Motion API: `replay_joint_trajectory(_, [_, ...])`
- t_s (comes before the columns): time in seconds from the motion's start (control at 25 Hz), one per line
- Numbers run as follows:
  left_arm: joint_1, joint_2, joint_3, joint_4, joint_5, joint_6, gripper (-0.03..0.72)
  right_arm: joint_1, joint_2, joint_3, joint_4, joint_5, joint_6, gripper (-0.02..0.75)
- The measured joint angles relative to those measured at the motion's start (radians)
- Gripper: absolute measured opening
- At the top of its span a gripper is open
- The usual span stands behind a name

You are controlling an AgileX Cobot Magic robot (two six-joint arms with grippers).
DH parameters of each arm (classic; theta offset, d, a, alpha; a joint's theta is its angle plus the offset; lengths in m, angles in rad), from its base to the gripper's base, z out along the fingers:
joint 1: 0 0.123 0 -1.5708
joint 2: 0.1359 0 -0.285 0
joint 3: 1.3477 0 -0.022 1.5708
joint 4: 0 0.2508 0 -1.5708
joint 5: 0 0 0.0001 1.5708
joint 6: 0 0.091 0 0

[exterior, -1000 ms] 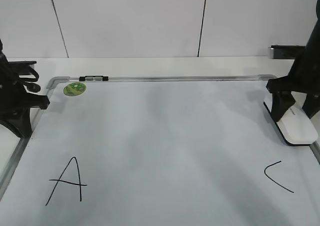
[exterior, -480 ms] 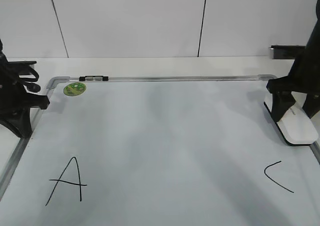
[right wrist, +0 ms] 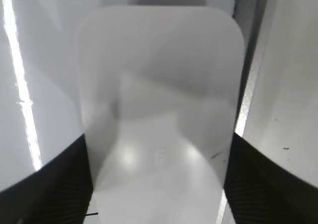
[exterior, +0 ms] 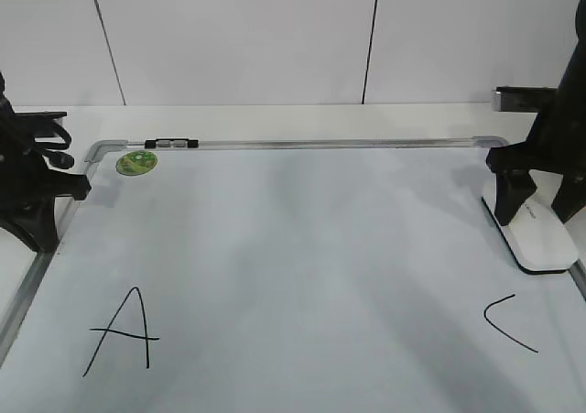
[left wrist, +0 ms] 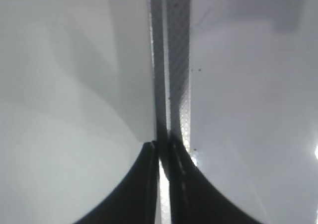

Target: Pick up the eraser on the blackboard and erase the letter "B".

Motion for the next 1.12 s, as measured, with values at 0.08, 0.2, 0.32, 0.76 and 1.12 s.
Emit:
replay_joint_trajectory(0.08, [0.000,0.000,0.000,0.000,0.002,0.000,0.017,0.000,0.000,0.000,-0.002,0.000,0.012,0.608])
replay_joint_trajectory(0.2, [0.000,0.000,0.000,0.000,0.002,0.000,0.017,0.000,0.000,0.000,-0.019,0.000,0.030,0.620])
replay_joint_trajectory(0.32, [0.000,0.000,0.000,0.000,0.002,0.000,0.017,0.000,0.000,0.000,-0.021,0.000,0.037,0.622])
replay_joint_trajectory(0.76, [0.000,0.000,0.000,0.000,0.008,0.000,0.017,0.000,-0.090,0.000,-0.004,0.002,0.053,0.610])
replay_joint_trajectory(1.12, [0.000,0.000,0.000,0.002,0.009,0.000,0.029,0.000,-0.271,0.000,0.033,0.008,0.074,0.593])
